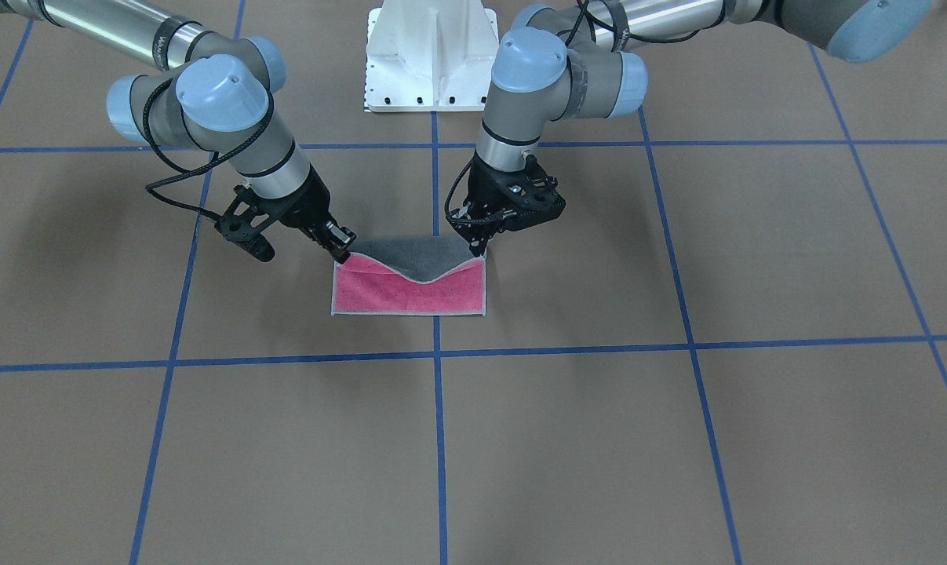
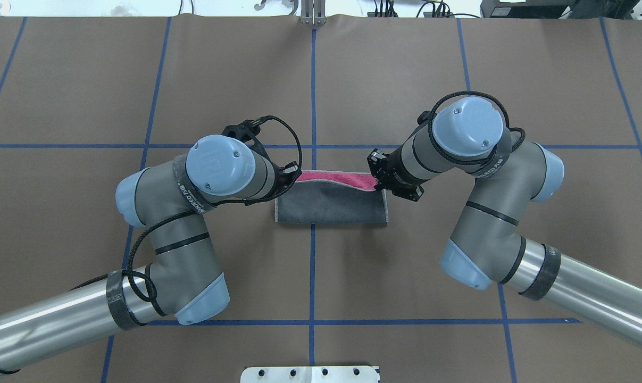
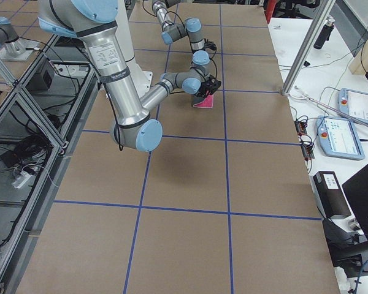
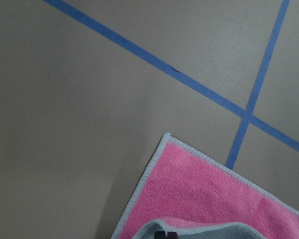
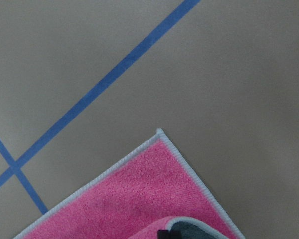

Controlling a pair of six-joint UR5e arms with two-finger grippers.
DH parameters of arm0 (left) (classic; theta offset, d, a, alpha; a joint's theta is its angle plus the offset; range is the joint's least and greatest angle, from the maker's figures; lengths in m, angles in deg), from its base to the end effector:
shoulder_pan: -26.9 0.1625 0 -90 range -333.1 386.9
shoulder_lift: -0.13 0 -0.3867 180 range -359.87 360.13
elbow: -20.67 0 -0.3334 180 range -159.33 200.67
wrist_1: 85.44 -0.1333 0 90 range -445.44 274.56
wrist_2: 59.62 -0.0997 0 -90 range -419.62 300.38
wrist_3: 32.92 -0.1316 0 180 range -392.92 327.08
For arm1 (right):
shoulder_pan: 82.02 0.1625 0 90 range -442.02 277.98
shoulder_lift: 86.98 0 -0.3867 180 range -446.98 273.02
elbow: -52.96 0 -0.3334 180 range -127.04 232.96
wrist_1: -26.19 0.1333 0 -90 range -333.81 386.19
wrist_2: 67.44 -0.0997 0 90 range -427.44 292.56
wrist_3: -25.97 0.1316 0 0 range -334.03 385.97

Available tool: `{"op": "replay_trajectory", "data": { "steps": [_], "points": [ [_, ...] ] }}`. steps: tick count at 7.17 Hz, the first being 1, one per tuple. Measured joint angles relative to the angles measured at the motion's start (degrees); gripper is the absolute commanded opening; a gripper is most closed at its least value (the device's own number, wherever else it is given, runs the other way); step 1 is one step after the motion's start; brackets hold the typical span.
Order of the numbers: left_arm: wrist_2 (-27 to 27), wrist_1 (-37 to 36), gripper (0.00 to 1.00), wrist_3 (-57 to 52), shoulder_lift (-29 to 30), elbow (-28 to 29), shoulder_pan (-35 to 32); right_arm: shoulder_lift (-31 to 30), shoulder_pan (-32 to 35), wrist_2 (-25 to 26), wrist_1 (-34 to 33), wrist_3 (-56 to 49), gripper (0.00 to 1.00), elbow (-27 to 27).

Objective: Fold towel twice with both arms
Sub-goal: 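Lift the near edge with both grippers and fold it over the far edge, then release the folded edge and raise both grippers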

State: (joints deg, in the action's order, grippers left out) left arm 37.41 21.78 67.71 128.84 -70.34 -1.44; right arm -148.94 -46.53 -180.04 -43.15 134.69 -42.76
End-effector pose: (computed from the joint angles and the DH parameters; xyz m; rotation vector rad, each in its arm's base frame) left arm 0.5271 -0.4175 0.2389 0.0423 1.0125 -0.5611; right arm -0.4534 -0.4249 0.3081 -0.2281 -0.9997 0.6770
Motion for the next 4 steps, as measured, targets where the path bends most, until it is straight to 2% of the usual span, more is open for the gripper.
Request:
{"op": "replay_trajectory", "data": {
  "steps": [4],
  "points": [
    [0.00,2.24,0.00,-0.36,1.59,4.12,-1.00,1.04,0.76,0.01,0.01,-1.01,0.00,2.20]
  ]
}}
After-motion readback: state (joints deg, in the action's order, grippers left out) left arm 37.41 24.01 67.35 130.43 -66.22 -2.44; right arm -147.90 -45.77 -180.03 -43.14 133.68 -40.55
